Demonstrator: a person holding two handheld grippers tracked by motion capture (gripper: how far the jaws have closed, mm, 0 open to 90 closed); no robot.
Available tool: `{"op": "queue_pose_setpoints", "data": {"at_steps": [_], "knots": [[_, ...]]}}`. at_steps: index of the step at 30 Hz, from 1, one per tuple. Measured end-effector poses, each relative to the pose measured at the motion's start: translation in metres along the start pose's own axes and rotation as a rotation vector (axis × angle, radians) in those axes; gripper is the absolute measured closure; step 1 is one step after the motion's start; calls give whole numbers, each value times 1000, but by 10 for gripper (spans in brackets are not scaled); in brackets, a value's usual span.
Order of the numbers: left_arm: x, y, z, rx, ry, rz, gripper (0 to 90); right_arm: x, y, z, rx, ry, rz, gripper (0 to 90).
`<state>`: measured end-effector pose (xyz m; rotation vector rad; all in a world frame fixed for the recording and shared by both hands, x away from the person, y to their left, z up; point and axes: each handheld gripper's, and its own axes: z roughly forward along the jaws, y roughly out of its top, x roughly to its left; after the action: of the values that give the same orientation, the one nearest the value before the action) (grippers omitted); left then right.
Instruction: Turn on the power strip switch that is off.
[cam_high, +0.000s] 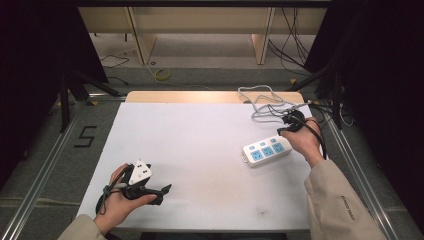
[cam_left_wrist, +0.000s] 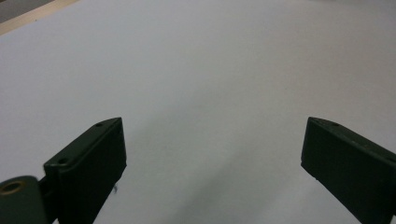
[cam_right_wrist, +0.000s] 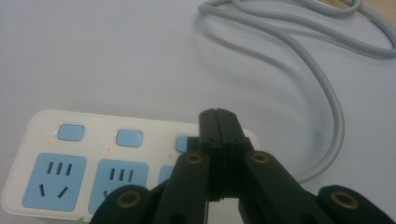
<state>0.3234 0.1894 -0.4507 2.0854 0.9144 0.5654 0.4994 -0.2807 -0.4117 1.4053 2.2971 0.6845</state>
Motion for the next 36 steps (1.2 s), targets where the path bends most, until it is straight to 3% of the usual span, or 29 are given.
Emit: {"op": "queue_pose_setpoints", "data": {"at_steps": [36], "knots": [[-1, 1, 1, 1, 0, 2, 64, 0, 9, 14, 49, 5, 1, 900]]}}
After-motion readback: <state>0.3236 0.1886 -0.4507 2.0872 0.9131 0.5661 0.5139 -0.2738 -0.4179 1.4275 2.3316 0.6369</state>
